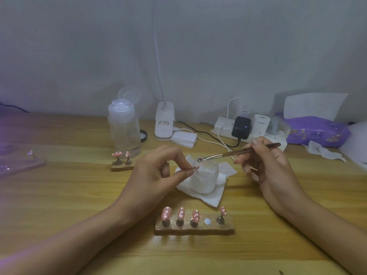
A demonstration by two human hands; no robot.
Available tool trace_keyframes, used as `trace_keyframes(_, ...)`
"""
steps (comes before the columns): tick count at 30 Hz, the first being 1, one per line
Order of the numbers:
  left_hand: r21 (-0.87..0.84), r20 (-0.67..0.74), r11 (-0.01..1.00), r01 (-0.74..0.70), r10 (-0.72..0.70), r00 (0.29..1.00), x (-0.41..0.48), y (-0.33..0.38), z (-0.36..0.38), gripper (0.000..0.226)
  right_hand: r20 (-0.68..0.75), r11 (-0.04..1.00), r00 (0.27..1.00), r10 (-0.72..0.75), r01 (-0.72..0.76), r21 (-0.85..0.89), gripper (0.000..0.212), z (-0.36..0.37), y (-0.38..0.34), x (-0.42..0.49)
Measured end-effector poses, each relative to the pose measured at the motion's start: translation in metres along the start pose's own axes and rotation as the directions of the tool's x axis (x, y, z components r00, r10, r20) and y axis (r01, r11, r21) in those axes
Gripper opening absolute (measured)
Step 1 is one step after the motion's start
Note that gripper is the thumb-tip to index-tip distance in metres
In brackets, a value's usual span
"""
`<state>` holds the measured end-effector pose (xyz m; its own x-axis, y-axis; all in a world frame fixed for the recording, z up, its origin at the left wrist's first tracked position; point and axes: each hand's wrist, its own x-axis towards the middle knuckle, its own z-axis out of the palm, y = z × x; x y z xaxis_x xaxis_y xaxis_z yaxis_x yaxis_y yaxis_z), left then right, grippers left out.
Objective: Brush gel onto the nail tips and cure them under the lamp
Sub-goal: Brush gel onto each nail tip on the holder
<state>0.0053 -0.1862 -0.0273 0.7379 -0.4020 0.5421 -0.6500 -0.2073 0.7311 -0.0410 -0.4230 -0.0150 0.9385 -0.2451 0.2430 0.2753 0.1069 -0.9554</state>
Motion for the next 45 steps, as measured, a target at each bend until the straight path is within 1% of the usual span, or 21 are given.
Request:
trace_keyframes(1, -0.005, -0.001, 1.0, 0.0, 0.0, 1.0, -0.0001, 0.0001, 0.0, 0.012, 0.017, 1.0, 1.0, -0.004, 0.004, -0.003, 0.019, 0.0006, -0.0004, -0.0002)
trace_keyframes(3, 0.003, 0.003, 1.0, 0.001, -0.001, 1.0, 0.0, -0.0003, -0.0002, 0.008, 0.049, 0.999, 0.999, -0.009, 0.011, -0.034, 0.019, 0.0018, -0.0004, -0.0006)
trace_keyframes(5, -0.005, 0.004, 1.0, 0.004, -0.004, 1.0, -0.0003, -0.0009, -0.0004, 0.008, 0.025, 1.0, 1.0, -0.008, 0.009, -0.029, 0.019, 0.0021, -0.0004, -0.0003)
trace_keyframes(7, -0.028, 0.005, 1.0, -0.001, 0.002, 1.0, -0.0004, -0.0004, -0.0003, 0.016, 0.004, 1.0, 1.0, -0.011, 0.011, 0.003, 0.019, 0.0012, -0.0007, 0.0)
trace_keyframes(8, -0.033, 0.005, 0.999, -0.004, 0.004, 1.0, -0.0006, -0.0003, -0.0001, 0.019, 0.016, 1.0, 1.0, -0.018, 0.018, 0.005, 0.02, 0.0014, -0.001, -0.0006)
trace_keyframes(10, -0.025, 0.002, 1.0, -0.007, 0.007, 1.0, -0.0007, 0.0003, 0.0, 0.017, 0.063, 0.999, 0.998, -0.029, 0.031, -0.028, 0.021, 0.0025, -0.0006, -0.0021)
trace_keyframes(11, -0.019, 0.001, 1.0, -0.003, 0.003, 1.0, -0.0007, 0.0005, -0.0002, 0.016, 0.063, 0.999, 0.998, -0.027, 0.03, -0.045, 0.021, 0.003, -0.0006, -0.0025)
trace_keyframes(15, -0.022, 0.005, 1.0, 0.016, -0.016, 1.0, -0.0005, 0.0003, -0.0004, 0.014, -0.033, 1.0, 0.999, -0.011, 0.011, -0.008, 0.019, 0.0006, -0.0009, -0.0006)
trace_keyframes(17, -0.01, 0.011, 1.0, 0.017, -0.017, 1.0, -0.0002, 0.0, -0.0001, 0.009, 0.002, 1.0, 1.0, -0.022, 0.022, -0.003, 0.019, 0.0011, -0.0009, -0.0005)
trace_keyframes(19, -0.015, 0.004, 1.0, 0.012, -0.012, 1.0, -0.0003, -0.0003, 0.0003, 0.01, 0.04, 0.999, 0.999, -0.029, 0.031, -0.037, 0.02, 0.0022, -0.0002, -0.0007)
trace_keyframes(20, -0.027, 0.002, 1.0, 0.012, -0.012, 1.0, -0.0004, -0.0002, 0.0004, 0.01, 0.026, 0.999, 0.999, -0.023, 0.024, -0.043, 0.019, 0.002, 0.0001, -0.0003)
trace_keyframes(23, -0.035, -0.002, 0.999, 0.003, -0.003, 1.0, -0.0005, 0.002, 0.0005, 0.02, -0.029, 1.0, 1.0, -0.008, 0.007, -0.01, 0.02, -0.0007, 0.0008, 0.001)
trace_keyframes(26, -0.003, 0.013, 1.0, 0.019, -0.019, 1.0, -0.0005, 0.0037, -0.0002, 0.011, 0.023, 0.999, 0.999, -0.024, 0.025, -0.029, 0.019, 0.0002, 0.0009, 0.0001)
trace_keyframes(28, 0.003, 0.024, 0.999, 0.039, -0.039, 0.999, -0.001, 0.0042, -0.0005, 0.012, -0.009, 0.999, 1.0, -0.007, 0.007, -0.041, 0.019, 0.0005, 0.0007, 0.0)
trace_keyframes(30, -0.012, 0.035, 0.998, 0.054, -0.054, 0.998, -0.0008, 0.0042, -0.001, 0.012, -0.055, 1.0, 0.998, 0.008, -0.009, -0.015, 0.019, -0.0007, 0.0005, 0.0005)
trace_keyframes(32, -0.022, 0.042, 0.998, 0.062, -0.061, 0.997, -0.0007, 0.004, -0.0008, 0.012, -0.028, 1.0, 1.0, -0.006, 0.006, -0.005, 0.019, 0.0001, 0.0001, -0.0003)
trace_keyframes(34, -0.023, 0.046, 0.998, 0.065, -0.064, 0.997, -0.0008, 0.0036, -0.0008, 0.012, 0.011, 0.999, 1.0, -0.022, 0.022, -0.032, 0.019, 0.0012, 0.0009, -0.0008)
trace_keyframes(37, -0.046, 0.054, 0.995, 0.083, -0.081, 0.995, -0.001, 0.0037, -0.0017, 0.009, -0.041, 1.0, 0.999, 0.006, -0.006, -0.016, 0.019, 0.0, 0.0008, 0.0002)
trace_keyframes(39, -0.053, 0.056, 0.994, 0.094, -0.091, 0.994, -0.0012, 0.0027, -0.0021, 0.008, -0.027, 1.0, 1.0, 0.006, -0.006, 0.0, 0.02, 0.0001, 0.0004, 0.0002)
trace_keyframes(41, -0.051, 0.049, 0.993, 0.103, -0.101, 0.994, -0.0014, 0.0012, -0.0022, 0.008, 0.009, 1.0, 1.0, 0.003, -0.003, -0.026, 0.019, 0.0009, 0.0009, 0.0005)
trace_keyframes(45, -0.059, 0.046, 0.991, 0.122, -0.119, 0.992, -0.0016, 0.0002, -0.0021, 0.009, -0.032, 1.0, 0.999, -0.005, 0.005, -0.004, 0.019, -0.0012, 0.0017, 0.0012)
